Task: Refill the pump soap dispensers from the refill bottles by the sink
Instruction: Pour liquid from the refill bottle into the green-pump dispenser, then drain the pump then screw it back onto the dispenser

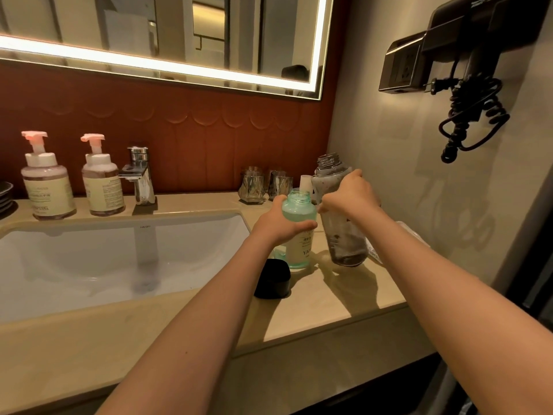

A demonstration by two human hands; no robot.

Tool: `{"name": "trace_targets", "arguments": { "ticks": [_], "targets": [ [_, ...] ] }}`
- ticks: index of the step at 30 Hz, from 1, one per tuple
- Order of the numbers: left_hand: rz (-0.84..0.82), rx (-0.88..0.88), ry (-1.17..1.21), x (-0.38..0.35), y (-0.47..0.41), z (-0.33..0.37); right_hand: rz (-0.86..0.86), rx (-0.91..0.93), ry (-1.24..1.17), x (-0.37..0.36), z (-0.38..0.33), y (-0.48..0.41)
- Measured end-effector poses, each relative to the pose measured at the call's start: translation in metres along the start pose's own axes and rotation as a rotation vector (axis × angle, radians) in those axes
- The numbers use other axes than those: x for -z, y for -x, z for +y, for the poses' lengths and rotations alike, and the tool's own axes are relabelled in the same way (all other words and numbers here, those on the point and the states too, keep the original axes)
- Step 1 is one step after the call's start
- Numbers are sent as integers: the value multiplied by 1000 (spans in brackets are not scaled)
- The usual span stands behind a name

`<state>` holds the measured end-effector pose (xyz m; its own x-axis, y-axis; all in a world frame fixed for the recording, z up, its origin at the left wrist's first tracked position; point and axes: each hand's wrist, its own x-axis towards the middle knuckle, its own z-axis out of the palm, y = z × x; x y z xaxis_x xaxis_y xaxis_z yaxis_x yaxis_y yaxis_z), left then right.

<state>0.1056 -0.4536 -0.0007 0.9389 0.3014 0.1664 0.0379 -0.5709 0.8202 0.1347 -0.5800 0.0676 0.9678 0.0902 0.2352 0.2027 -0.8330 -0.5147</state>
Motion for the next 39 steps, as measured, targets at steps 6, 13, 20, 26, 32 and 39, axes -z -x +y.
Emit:
{"name": "trace_targets", "arguments": {
  "ticks": [6,13,20,26,32,39],
  "targets": [
    [51,54,33,0,0,-1,-25,-71,-235,-3,10,-4],
    [31,64,42,0,0,1,-3,-112,-339,-10,18,-10],
    [20,64,76,-1,-2,-1,-6,-135,-398,-13,19,-11],
    [-27,65,102,1,-3,-2,23,-155,-471,-18,24,-13],
    [-278,-15,10,12,4,-5,138,-102,-530,-27,30,-8],
    [-251,-1,-12,23,-2,-9,572,343,-390,-34,26,25]
  ]
}}
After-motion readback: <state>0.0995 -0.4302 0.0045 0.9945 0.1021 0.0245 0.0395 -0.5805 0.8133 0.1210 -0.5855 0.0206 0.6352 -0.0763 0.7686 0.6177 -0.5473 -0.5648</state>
